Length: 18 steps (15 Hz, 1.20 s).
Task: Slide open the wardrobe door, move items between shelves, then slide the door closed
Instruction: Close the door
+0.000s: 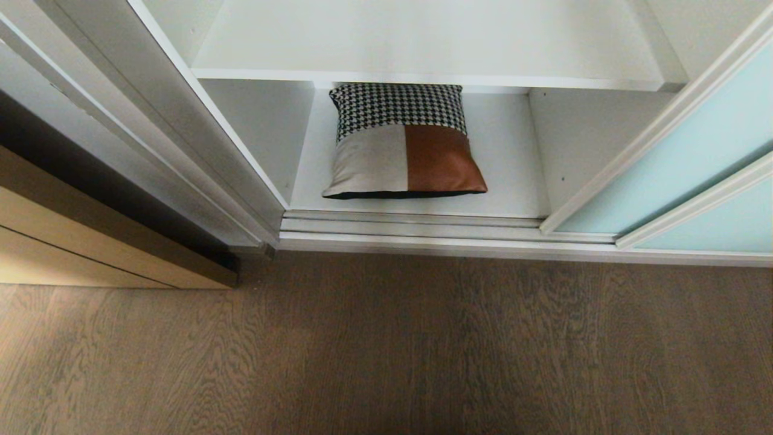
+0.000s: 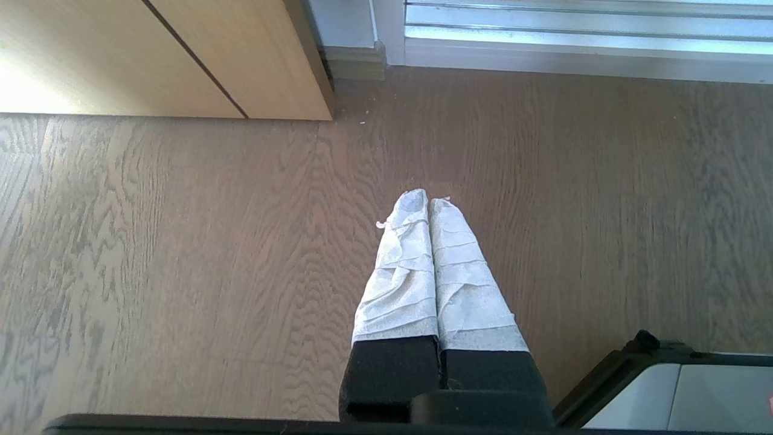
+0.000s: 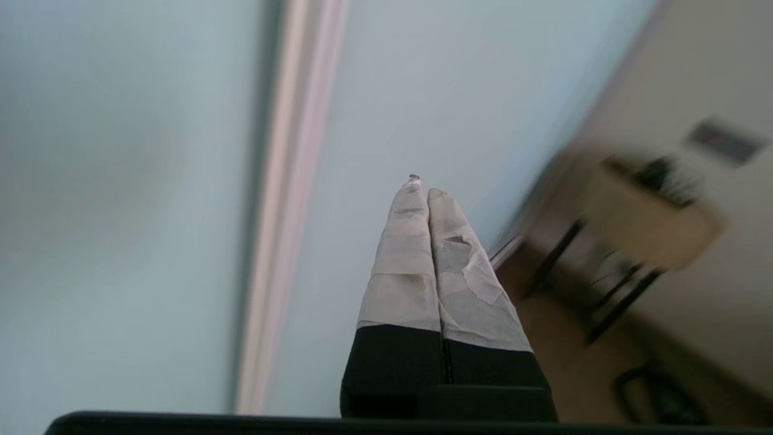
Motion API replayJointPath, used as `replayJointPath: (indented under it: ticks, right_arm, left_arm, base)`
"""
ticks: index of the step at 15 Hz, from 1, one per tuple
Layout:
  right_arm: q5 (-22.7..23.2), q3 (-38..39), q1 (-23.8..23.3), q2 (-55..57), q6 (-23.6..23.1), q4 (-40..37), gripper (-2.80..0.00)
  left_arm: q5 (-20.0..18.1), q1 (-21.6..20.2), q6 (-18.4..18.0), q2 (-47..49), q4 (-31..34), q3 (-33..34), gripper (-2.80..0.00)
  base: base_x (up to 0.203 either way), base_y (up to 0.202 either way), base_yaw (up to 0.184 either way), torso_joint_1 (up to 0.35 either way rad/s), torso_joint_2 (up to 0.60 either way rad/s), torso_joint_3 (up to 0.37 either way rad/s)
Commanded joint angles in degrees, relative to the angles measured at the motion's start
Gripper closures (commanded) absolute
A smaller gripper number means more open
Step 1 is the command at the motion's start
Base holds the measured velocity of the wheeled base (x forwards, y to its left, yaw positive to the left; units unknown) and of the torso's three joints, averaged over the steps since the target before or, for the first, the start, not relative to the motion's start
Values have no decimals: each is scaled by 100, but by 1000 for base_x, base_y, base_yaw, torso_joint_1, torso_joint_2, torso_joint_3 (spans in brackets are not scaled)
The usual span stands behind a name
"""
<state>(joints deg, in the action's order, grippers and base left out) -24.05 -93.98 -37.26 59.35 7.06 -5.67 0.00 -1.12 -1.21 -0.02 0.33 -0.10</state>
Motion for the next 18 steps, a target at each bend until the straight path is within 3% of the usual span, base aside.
replayJointPath:
  ticks: [1,5,10,12,14,18]
  right_arm:
    - [3,134,-644,294,-48,524,0]
    - [260,225,-1713,699,-44,986,0]
    - [376,208,-2284,1318,-7,1355,0]
    - [890,212,-2287,1480,62,1346,0]
    - [1461,-12,-2241,1727,428,1153,0]
    - [2971,-1047,-2239,2271,1413,-79,0]
  left_arm:
    - [0,-2,-2,11,2,1,0]
    - [0,-2,-2,11,2,1,0]
    - [0,-2,-2,11,2,1,0]
    - [0,-2,-2,11,2,1,0]
    - [0,-2,-2,11,2,1,0]
    - [0,-2,-2,11,2,1,0]
  base:
    - [0,0,0,0,0,0]
    - [0,0,0,0,0,0]
    - [0,0,0,0,0,0]
    - [0,0,0,0,0,0]
    - [0,0,0,0,0,0]
    - [0,0,0,0,0,0]
